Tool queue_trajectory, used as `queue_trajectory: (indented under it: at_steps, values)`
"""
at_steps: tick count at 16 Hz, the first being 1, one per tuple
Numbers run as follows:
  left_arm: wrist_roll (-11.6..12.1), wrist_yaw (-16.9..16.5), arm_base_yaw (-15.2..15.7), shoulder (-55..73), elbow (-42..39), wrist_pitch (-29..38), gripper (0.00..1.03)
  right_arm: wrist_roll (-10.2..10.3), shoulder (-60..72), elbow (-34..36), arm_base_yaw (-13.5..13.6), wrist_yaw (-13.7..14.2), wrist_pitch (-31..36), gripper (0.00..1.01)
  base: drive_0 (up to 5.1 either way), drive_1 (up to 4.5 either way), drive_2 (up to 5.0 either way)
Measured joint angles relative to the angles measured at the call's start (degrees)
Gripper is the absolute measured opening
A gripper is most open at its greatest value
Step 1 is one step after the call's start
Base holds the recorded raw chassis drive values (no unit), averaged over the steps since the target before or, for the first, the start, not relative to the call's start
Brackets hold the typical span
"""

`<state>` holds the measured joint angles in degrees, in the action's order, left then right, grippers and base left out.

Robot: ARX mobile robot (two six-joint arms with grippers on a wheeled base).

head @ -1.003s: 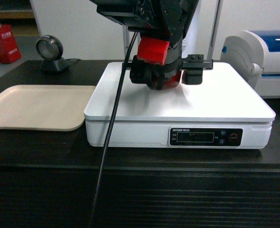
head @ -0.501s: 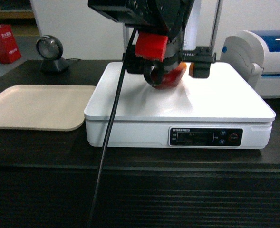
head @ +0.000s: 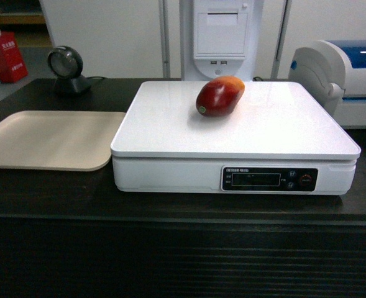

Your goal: Place dark red mango on scale at checkout

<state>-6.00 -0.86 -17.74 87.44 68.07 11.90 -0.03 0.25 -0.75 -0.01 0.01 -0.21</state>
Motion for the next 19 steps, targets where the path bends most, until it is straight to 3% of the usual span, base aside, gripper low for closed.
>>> queue_trajectory:
  at_steps: [5,8,10,11,12,14,18,19]
  values:
    - [-0.17,-0.04,2.75,-5.84,-5.79,0.50,0.98,0.00,0.00,0.00,0.00,0.00,0.00,0.98,0.0,0.00,0.0]
    - [0.48,0.79,7.98,-19.19,-16.02,-0.66,0.98,0.00,0.00,0.00,0.00,0.00,0.00,0.98,0.0,0.00,0.0]
    - [2.29,1.75,10.78,-25.92,-20.35,-0.46,0.96,0.00,0.00,0.00,0.00,0.00,0.00,0.98,0.0,0.00,0.0]
    - [3.58,5.35,11.82,-29.27,-23.80,2.99,0.85,0.00,0.00,0.00,0.00,0.00,0.00,0.98,0.0,0.00,0.0]
    - [4.37,5.42,13.09,-34.05,-28.70,2.93,0.75,0.00,0.00,0.00,0.00,0.00,-0.02,0.98,0.0,0.00,0.0]
    - [4.98,1.44,17.33,-44.15,-38.84,0.22,0.53,0.00,0.00,0.00,0.00,-0.02,0.00,0.98,0.0,0.00,0.0]
    - [5.01,0.90,17.68,-55.89,-50.71,3.37,0.08,0.00,0.00,0.00,0.00,0.00,0.00,0.98,0.0,0.00,0.0]
    - [5.16,0.90,17.68,-57.07,-53.00,3.43,0.02,0.00,0.00,0.00,0.00,0.00,-0.02,0.98,0.0,0.00,0.0]
